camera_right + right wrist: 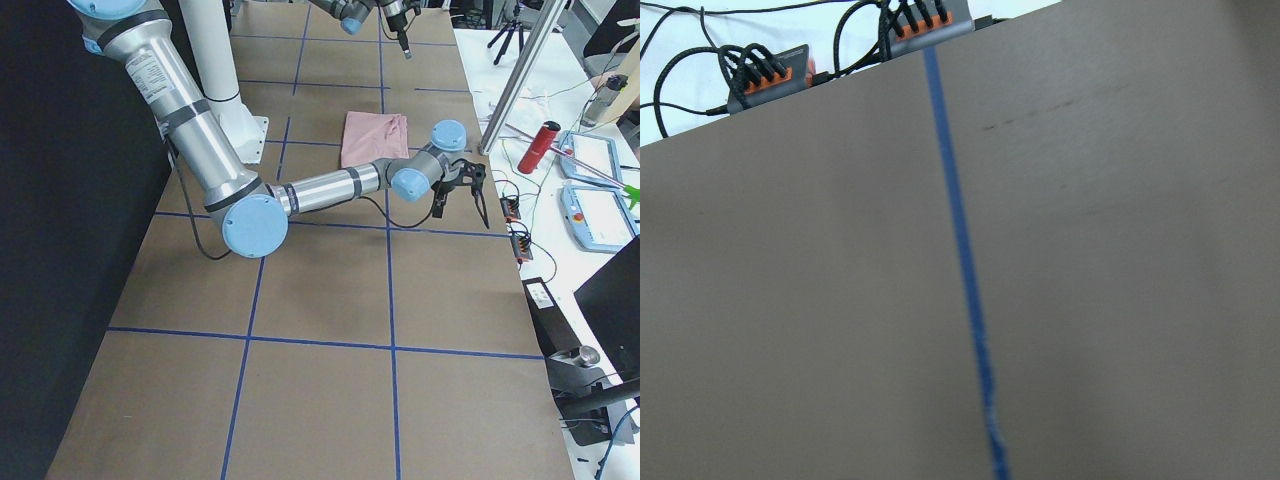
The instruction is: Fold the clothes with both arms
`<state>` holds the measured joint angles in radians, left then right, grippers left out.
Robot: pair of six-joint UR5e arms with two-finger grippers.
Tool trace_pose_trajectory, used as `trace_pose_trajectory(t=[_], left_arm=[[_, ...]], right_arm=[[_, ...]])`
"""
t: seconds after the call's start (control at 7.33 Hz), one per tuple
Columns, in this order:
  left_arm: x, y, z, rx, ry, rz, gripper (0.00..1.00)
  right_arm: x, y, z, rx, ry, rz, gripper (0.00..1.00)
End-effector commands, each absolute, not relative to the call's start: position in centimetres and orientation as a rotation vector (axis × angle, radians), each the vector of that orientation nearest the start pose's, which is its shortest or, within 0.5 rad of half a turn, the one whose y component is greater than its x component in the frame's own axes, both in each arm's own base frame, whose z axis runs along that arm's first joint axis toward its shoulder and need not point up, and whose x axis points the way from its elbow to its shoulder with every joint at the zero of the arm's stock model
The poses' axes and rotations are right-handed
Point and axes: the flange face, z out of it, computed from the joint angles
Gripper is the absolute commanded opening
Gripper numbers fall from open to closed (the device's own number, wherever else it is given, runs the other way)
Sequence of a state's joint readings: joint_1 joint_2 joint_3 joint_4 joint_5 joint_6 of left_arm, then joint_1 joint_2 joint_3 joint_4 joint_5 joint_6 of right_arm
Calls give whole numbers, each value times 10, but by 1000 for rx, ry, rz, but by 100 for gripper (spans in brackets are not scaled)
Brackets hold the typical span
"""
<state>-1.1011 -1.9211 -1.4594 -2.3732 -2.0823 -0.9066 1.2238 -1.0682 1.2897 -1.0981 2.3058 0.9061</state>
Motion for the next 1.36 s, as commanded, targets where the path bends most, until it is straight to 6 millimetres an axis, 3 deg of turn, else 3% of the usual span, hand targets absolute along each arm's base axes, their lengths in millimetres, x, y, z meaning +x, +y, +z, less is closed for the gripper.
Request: trace_pose_trajectory(t=[0.0,0.14,0.27,0.41,0.55,0.68,0.95,1.23], left_arm=[[65,-601,507,562,879,98,100],[6,-581,540,546,814,175,100],[-36,-573,562,517,758,196,100],[-59,-570,574,461,737,176,100],[-63,-570,583,379,740,141,100],[-62,-565,604,277,744,103,100],[-61,-546,593,251,767,91,100],[-62,-531,602,238,768,80,100]], right_arm=[[-64,-678,515,175,-884,52,100],[-31,-671,539,169,-845,-20,100],[-15,-661,544,172,-830,-65,100],[-17,-648,558,104,-817,-53,100],[-14,-631,552,97,-819,-58,100],[-11,-582,561,71,-814,-66,100],[2,-532,567,90,-809,-128,100],[12,-506,574,68,-807,-132,100]])
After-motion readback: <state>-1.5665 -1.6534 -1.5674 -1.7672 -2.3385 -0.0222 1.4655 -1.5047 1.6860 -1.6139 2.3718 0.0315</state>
